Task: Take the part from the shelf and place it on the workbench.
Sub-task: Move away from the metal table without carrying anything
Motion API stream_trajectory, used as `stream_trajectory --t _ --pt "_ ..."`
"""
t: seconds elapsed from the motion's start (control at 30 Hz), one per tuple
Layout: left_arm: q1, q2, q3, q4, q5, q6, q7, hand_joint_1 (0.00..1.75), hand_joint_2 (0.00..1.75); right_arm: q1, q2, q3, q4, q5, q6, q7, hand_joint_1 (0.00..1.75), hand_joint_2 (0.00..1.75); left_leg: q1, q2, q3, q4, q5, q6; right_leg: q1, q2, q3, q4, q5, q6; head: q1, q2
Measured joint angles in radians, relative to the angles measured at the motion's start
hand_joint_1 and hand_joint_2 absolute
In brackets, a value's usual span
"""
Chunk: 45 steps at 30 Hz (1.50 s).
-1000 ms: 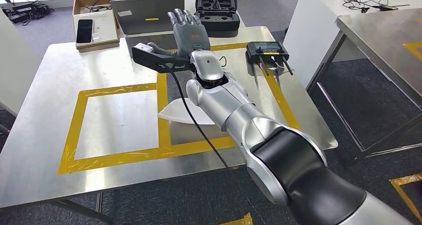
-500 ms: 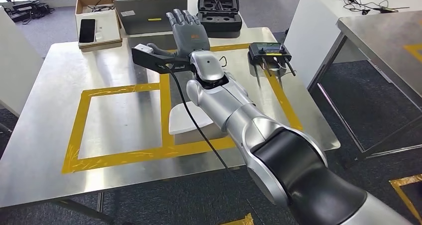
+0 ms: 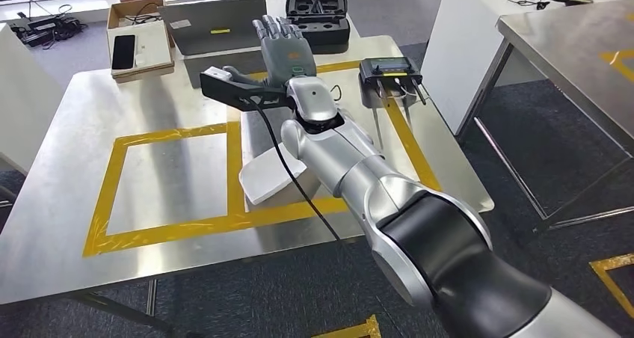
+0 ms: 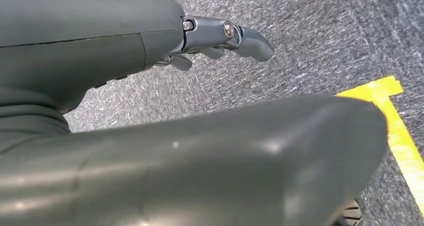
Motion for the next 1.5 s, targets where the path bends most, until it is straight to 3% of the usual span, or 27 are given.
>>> stream_trajectory --t 0.07,0.1,0.2,0.27,0.33,0.4,0.43,0.5,0.53,0.57,0.6,0.67,0.73,0.8,0.87,0.9,0.97,1.03,1.07,1.1,1.17,1.2,1.23,1.3,1.4,1.43,1.5 --pt "0.000 0.001 0.000 0.000 0.000 0.000 0.000 0.00 0.00 0.003 0.000 0.000 0.000 0.001 0.001 0.000 0.00 0.00 0.005 0.000 -0.012 0.074 -0.031 -0.008 -0.001 -0.001 -0.018 0.001 0.013 0.003 0.000 0.000" --pt "0.000 0.001 0.000 0.000 0.001 0.000 0.000 0.00 0.00 0.004 0.000 0.000 0.000 0.001 0.002 0.000 0.00 0.00 0.007 0.001 0.009 0.057 -0.019 -0.012 -0.003 -0.001 -0.028 0.003 0.020 0.006 0.000 0.000" --pt "-0.002 0.001 0.000 0.000 0.001 0.000 0.000 0.00 0.00 0.003 0.001 0.001 0.000 0.001 0.003 0.001 0.00 0.00 0.013 -0.001 0.133 -0.129 0.037 -0.018 -0.008 0.000 -0.052 0.014 0.035 0.023 0.000 0.000" --pt "-0.004 0.000 0.000 0.000 0.002 0.000 0.000 0.00 0.00 0.003 0.003 0.001 0.000 0.001 0.002 0.001 0.00 0.00 0.010 -0.008 0.161 -0.180 0.043 -0.006 -0.007 0.002 -0.061 0.019 0.047 0.037 0.002 0.000" --pt "-0.005 0.000 0.000 0.001 0.002 0.000 0.000 0.00 0.00 0.003 0.004 0.001 0.000 0.001 0.002 0.001 0.00 0.00 0.008 -0.012 0.150 -0.175 0.053 0.014 -0.006 0.003 -0.065 0.016 0.060 0.052 0.003 0.000" --pt "-0.005 0.000 0.000 0.000 0.003 0.000 0.000 0.00 0.00 0.003 0.001 0.001 0.000 0.001 0.003 0.001 0.00 0.00 0.009 -0.010 0.135 -0.177 0.069 0.034 -0.009 0.003 -0.080 0.039 0.033 0.062 0.005 0.000" --pt "-0.005 0.000 0.000 0.000 0.003 0.000 0.000 0.00 0.00 0.002 0.000 0.001 0.001 0.001 0.003 0.001 0.00 0.00 0.010 -0.008 0.124 -0.178 0.079 0.043 -0.009 0.002 -0.096 0.079 -0.005 0.064 0.006 0.000" --pt "-0.005 0.000 0.000 0.000 0.003 0.000 0.000 0.00 0.00 0.003 -0.001 0.001 0.001 0.001 0.003 0.002 0.00 0.00 0.006 -0.006 0.101 -0.178 0.098 0.053 -0.006 0.002 -0.139 0.209 -0.102 0.067 0.008 0.000" --pt "-0.005 0.000 0.000 0.001 0.003 0.000 0.000 0.00 0.00 0.003 -0.001 0.001 0.001 0.001 0.003 0.002 0.00 0.00 0.004 -0.005 0.087 -0.177 0.108 0.055 -0.003 0.002 -0.154 0.273 -0.132 0.066 0.008 0.000" --pt "-0.005 0.000 0.000 0.001 0.003 0.000 0.000 0.00 0.00 0.004 -0.001 0.001 0.002 0.001 0.003 0.002 0.00 0.00 0.001 -0.004 0.074 -0.177 0.117 0.057 0.000 0.002 -0.159 0.314 -0.142 0.064 0.008 0.000" --pt "-0.005 0.000 0.000 0.001 0.003 0.000 0.000 0.00 0.00 0.004 -0.001 0.001 0.002 0.001 0.003 0.002 0.00 0.00 -0.003 -0.004 0.061 -0.176 0.127 0.059 0.003 0.002 -0.145 0.321 -0.132 0.058 0.008 0.000" --pt "-0.005 -0.001 0.000 0.001 0.003 0.000 0.000 0.00 0.00 0.004 0.000 0.001 0.002 0.001 0.004 0.003 0.00 0.00 -0.011 -0.005 0.040 -0.176 0.146 0.060 0.015 0.003 -0.062 0.229 -0.089 0.036 0.009 0.000" --pt "-0.005 -0.003 0.000 0.000 0.003 0.001 0.000 0.00 0.00 0.003 0.003 0.001 0.001 0.001 0.003 0.003 0.00 0.00 -0.017 -0.005 0.026 -0.177 0.163 0.056 0.029 0.001 0.036 0.090 -0.083 0.009 0.008 0.000" --pt "-0.006 -0.006 0.000 0.000 0.003 0.002 0.000 0.00 0.00 0.001 0.006 0.001 0.000 0.002 0.003 0.002 0.00 0.00 -0.013 -0.002 0.024 -0.182 0.177 0.046 0.037 0.000 0.070 0.023 -0.091 -0.003 0.008 0.000" --pt "-0.006 -0.006 0.000 0.000 0.003 0.002 0.000 0.00 0.00 -0.001 0.007 0.001 0.001 0.003 0.003 0.003 0.00 0.00 -0.010 -0.002 0.024 -0.189 0.188 0.034 0.037 -0.002 0.066 0.006 -0.070 -0.006 0.010 0.000" --pt "-0.005 -0.006 0.000 0.001 0.003 0.002 0.000 0.00 0.00 -0.002 0.008 0.002 0.001 0.004 0.003 0.003 0.00 0.00 -0.010 -0.002 0.019 -0.185 0.178 0.028 0.033 -0.004 0.064 -0.004 -0.057 -0.010 0.009 0.000" --pt "-0.005 -0.005 0.000 0.001 0.003 0.002 0.000 0.00 0.00 -0.002 0.010 0.002 0.001 0.006 0.004 0.003 0.00 0.00 -0.008 -0.002 -0.001 -0.127 0.107 0.017 0.024 -0.008 0.053 -0.019 -0.028 -0.014 0.007 0.000" --pt "-0.005 -0.003 0.000 0.001 0.005 0.002 0.001 0.00 0.00 0.001 0.011 0.003 0.001 0.006 0.004 0.004 0.00 0.00 -0.002 -0.001 -0.028 -0.006 0.018 0.003 0.018 -0.009 0.027 -0.021 -0.006 -0.012 0.006 0.000" --pt "-0.005 -0.002 0.000 0.001 0.005 0.002 0.001 0.00 0.00 0.003 0.012 0.003 0.001 0.007 0.004 0.004 0.00 0.00 0.001 -0.001 -0.035 0.046 0.000 -0.003 0.016 -0.009 0.013 -0.019 0.005 -0.009 0.006 0.000" --pt "-0.005 -0.002 0.000 0.001 0.006 0.002 0.002 0.00 0.00 0.005 0.012 0.004 0.002 0.006 0.004 0.004 0.00 0.00 0.005 0.000 -0.030 0.075 0.004 -0.010 0.012 -0.010 -0.003 -0.016 0.015 -0.005 0.006 0.000" --pt "-0.005 0.000 0.000 0.001 0.006 0.002 0.003 0.00 0.00 0.007 0.012 0.004 0.002 0.006 0.004 0.004 0.00 0.00 0.014 0.001 0.028 0.030 0.053 -0.022 0.003 -0.012 -0.034 -0.004 0.031 0.006 0.006 0.000" --pt "-0.006 0.000 0.000 0.001 0.006 0.002 0.003 0.00 0.00 0.007 0.012 0.004 0.002 0.006 0.004 0.004 0.00 0.00 0.016 0.001 0.075 -0.031 0.061 -0.030 0.000 -0.012 -0.049 0.006 0.037 0.013 0.005 0.000" --pt "-0.006 -0.001 0.000 0.001 0.006 0.002 0.002 0.00 0.00 0.007 0.012 0.004 0.002 0.006 0.003 0.004 0.00 0.00 0.017 0.001 0.118 -0.091 0.057 -0.029 -0.001 -0.012 -0.062 0.015 0.042 0.021 0.004 0.000" --pt "-0.007 -0.002 0.000 0.001 0.006 0.002 0.002 0.00 0.00 0.008 0.013 0.005 0.002 0.006 0.003 0.005 0.00 0.00 0.014 -0.001 0.158 -0.159 0.032 -0.016 0.001 -0.012 -0.077 0.027 0.055 0.034 0.005 0.000" --pt "-0.006 -0.001 0.000 0.001 0.006 0.002 0.002 0.00 0.00 0.009 0.011 0.006 0.003 0.006 0.003 0.005 0.00 0.00 0.012 -0.001 0.139 -0.158 0.047 0.021 -0.001 -0.011 -0.087 0.029 0.066 0.051 0.006 0.000" --pt "-0.006 -0.001 0.000 0.001 0.006 0.002 0.003 0.00 0.00 0.010 0.009 0.006 0.003 0.006 0.004 0.006 0.00 0.00 0.012 0.000 0.129 -0.158 0.057 0.032 -0.002 -0.010 -0.096 0.048 0.043 0.056 0.006 0.000" --pt "-0.007 -0.001 0.000 0.001 0.006 0.002 0.003 0.00 0.00 0.010 0.006 0.007 0.003 0.006 0.004 0.007 0.00 0.00 0.011 0.002 0.105 -0.159 0.079 0.046 -0.002 -0.008 -0.130 0.138 -0.043 0.062 0.007 0.000"
